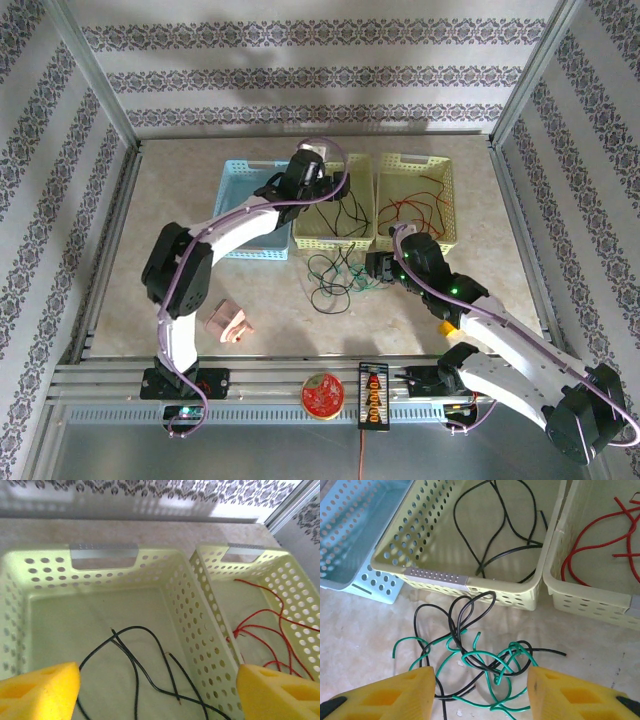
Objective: Untangle the cables
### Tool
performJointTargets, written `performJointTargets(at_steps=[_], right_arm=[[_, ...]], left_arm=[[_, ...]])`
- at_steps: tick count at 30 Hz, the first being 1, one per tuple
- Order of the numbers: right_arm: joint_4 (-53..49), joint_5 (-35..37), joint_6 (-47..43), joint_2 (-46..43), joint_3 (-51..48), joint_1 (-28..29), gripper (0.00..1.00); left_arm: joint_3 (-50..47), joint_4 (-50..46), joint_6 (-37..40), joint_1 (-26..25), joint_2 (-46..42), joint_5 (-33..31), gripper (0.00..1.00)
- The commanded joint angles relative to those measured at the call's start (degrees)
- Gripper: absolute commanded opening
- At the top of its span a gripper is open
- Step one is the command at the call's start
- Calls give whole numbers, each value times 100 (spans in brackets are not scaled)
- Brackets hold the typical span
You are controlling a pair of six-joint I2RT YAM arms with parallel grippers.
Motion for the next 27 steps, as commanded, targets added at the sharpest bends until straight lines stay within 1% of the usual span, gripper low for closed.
performJointTargets(at_steps=[1,3,7,10,14,18,21,24,27], right_arm=[[-16,-33,-45,112,14,-51,51],[16,-94,-57,217,23,-50,51],[54,-373,-118,513,35,-39,52],[52,-678,-177,858,64,-13,52],[-49,-728,-287,1403,235,64,52],[-59,-505,-181,1745,329,66,52],[-71,-499,-159,1890,382,46,51],[-98,-465,-121,1922,401,36,51],[-112,-438,-76,1871,371,4,52]], left_arm=[[-445,-189,127,-62,-848,-150,82],[-915,-197,199,-126,-1195,-81,84],[-1901,-434,496,-414,-1749,290,86],[-2525,-542,621,-714,-1892,579,87],[-2908,-839,718,-1032,-1802,980,87],[-2860,-1272,1080,-1350,-1496,845,88],[-2650,-1570,1326,-1515,-1227,510,88],[-2562,-1605,1503,-1613,-1058,210,84],[-2505,-1579,1618,-1636,-955,149,78]])
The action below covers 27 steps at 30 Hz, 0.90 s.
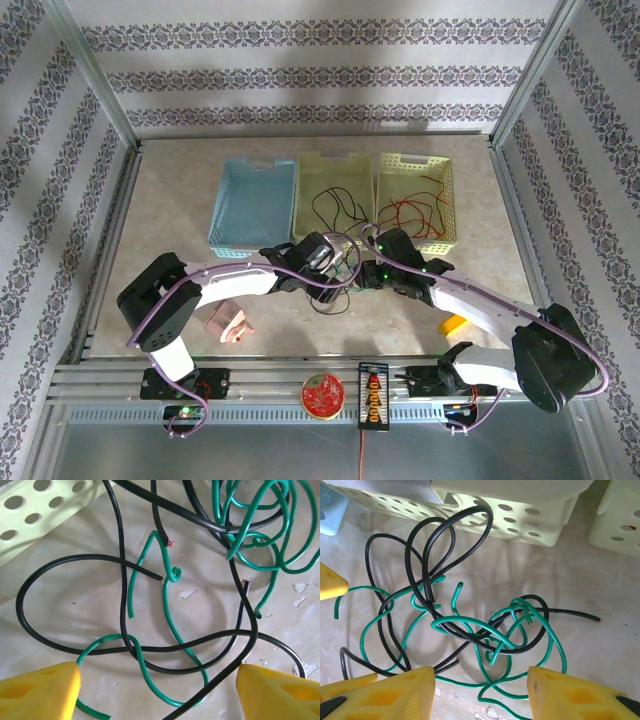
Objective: Untangle the cables
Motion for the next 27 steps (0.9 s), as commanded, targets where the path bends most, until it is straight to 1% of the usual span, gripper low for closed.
performJointTargets(at_steps=[1,4,6,14,18,20,26,27], right_arm=[[-94,100,77,-43,115,-25,51],[-91,70,89,-94,88,-60,51],[-117,49,82,-101,96,-78,51],[-128,-29,81,-53,122,-113,51],[-128,-43,87,18,158,-114,51],[-125,-25,100,14,150,-122,51],[-114,1,140,-19,88,-179,51],[-98,18,157,-4,79,-196,51]], left_arm=[[188,-254,347,-75,87,-300,74],[199,-221,367,-80,127,-407,63],[199,-213,353,-88,140,-376,59],[63,-82,379,-254,44,-184,58],[90,9,367,-271,140,-130,52],[141,-7,375,-273,242,-135,44],[173,27,379,-273,212,-118,5],[147,71,355,-273,175,-158,2]])
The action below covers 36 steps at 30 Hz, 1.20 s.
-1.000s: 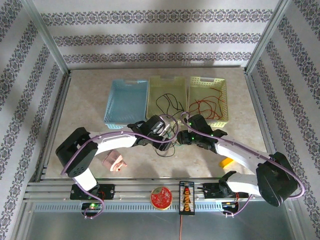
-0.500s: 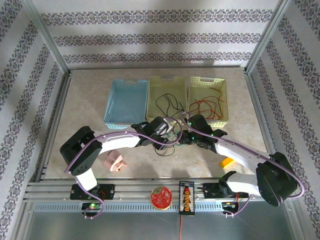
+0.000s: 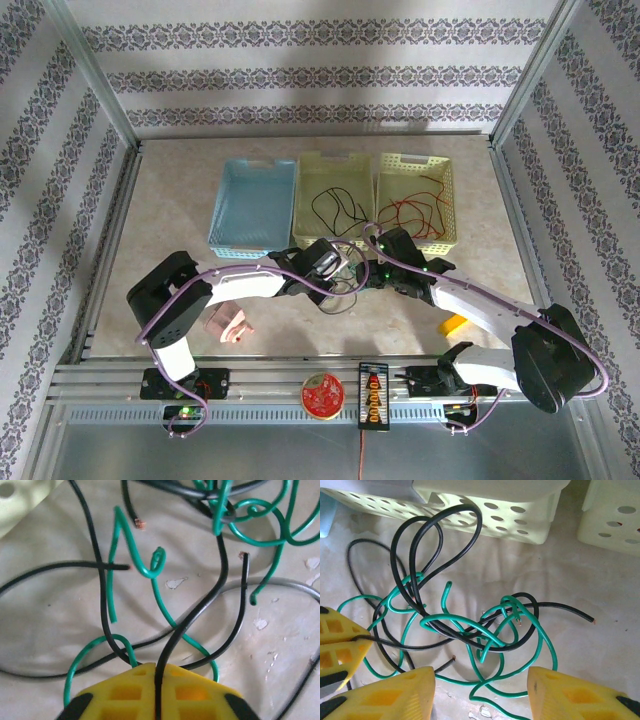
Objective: Untangle the cables
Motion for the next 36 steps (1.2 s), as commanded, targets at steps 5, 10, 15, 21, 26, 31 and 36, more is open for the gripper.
performJointTargets(at_steps=[5,10,15,21,26,31,36], right_arm=[[16,61,262,187,104,-155,52],[0,8,268,504,227,-173,52],[17,34,341,725,264,-208,52],[29,43,442,898,250,-270,51],[47,43,457,889,211,-287,51],[58,74,469,808,167,-298,52],[61,121,477,675,98,-305,51]], left_arm=[[-184,622,-265,-81,-635,-208,0],[-486,1315,-365,-81,-1776,-165,0],[-379,1453,-331,-58,-2683,-231,0],[-48,1502,-313,-54,-3220,-66,0],[175,1800,-273,-54,-3593,3,0],[333,2361,-142,22,-3888,-84,0],[401,2884,-21,110,-4099,-360,0]])
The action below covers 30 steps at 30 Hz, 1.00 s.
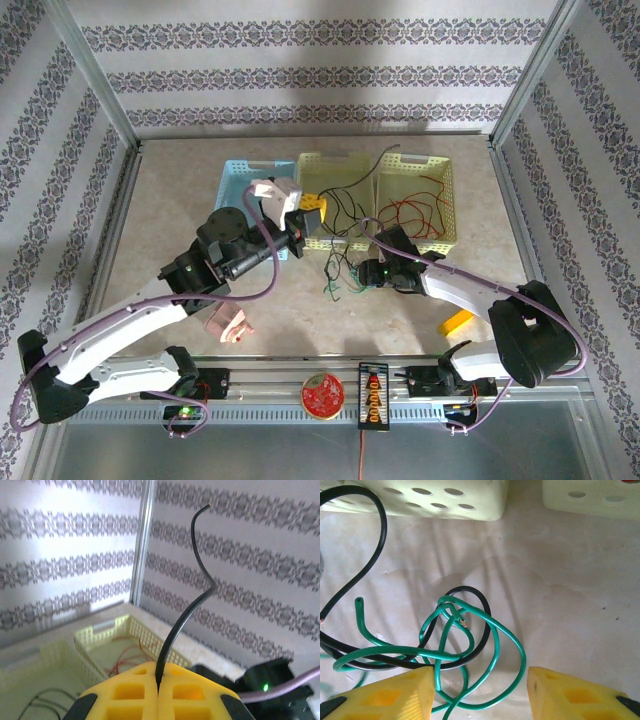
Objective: Untangle the cables
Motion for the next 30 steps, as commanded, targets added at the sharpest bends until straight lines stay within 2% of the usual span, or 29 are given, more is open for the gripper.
performJointTargets(at_steps=[1,5,9,13,19,26,30], right_arm=[[50,135,69,-200,-73,-47,52],[77,170,93,-359,-151,-69,51],[85,188,100,-445,-198,-69,51],[83,240,105,-566,-258,-78,51],[77,284,140,-704,-328,-104,52],[69,303,175,-740,-361,-157,52],[73,276,194,-696,-353,-192,52]], left_arm=[[158,825,199,82,-166,-317,0],[183,1035,235,165,-14,-447,0],[287,1158,22,284,274,-166,0],[290,1613,-1121,868,568,1077,0],[720,74,-1312,857,1449,1338,0],[302,-875,-1423,422,1802,654,0],[69,-1330,-1350,320,1793,477,0]])
